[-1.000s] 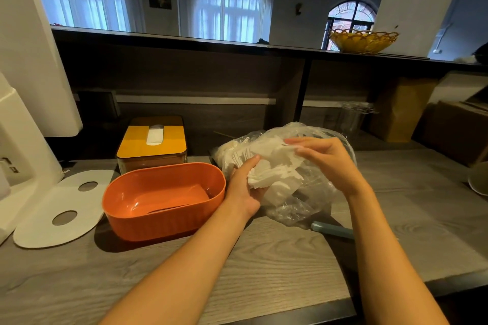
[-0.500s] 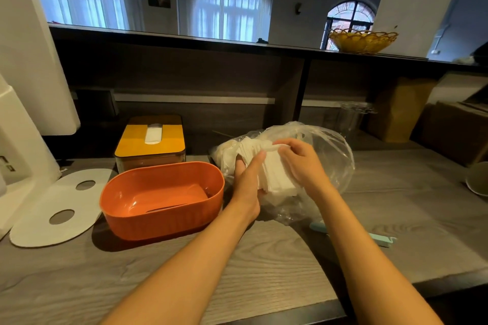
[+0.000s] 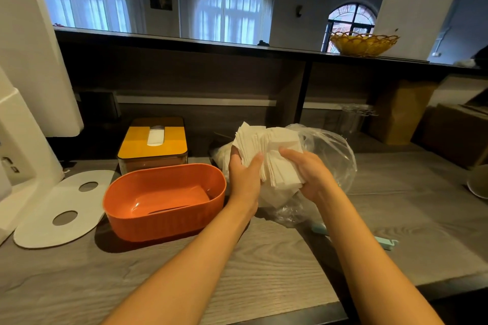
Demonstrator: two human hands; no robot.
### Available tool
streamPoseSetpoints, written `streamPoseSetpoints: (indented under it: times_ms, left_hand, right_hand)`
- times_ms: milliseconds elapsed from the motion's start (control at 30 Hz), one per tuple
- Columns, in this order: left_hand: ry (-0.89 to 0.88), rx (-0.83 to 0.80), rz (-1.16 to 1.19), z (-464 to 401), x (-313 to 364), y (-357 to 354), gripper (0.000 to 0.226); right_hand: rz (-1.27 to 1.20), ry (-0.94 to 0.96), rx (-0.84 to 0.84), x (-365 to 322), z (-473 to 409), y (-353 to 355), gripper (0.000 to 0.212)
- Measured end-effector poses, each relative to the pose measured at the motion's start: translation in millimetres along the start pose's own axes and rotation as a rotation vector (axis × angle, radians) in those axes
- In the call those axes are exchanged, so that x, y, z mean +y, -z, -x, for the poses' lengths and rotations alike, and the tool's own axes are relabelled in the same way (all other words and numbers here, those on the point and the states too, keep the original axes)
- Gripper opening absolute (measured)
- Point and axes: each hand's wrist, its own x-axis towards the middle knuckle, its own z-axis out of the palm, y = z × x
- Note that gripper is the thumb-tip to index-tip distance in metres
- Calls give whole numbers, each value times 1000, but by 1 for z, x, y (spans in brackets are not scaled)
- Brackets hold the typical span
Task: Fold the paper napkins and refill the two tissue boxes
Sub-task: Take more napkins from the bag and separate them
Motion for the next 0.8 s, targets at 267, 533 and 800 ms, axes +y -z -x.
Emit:
streamPoseSetpoints:
  times_ms: [267,533,800]
  left_hand:
    - [367,-4,451,5,11,1,38]
    - [407,-54,385,9,15,-3,45]
    - [304,-150,168,14,13,-4,23]
  right_hand:
    - [-552,13,-5,-15,8,18,35]
    - [-568,141,-256,-11,13,6,44]
    - [-29,84,-113,3,-2,1,34]
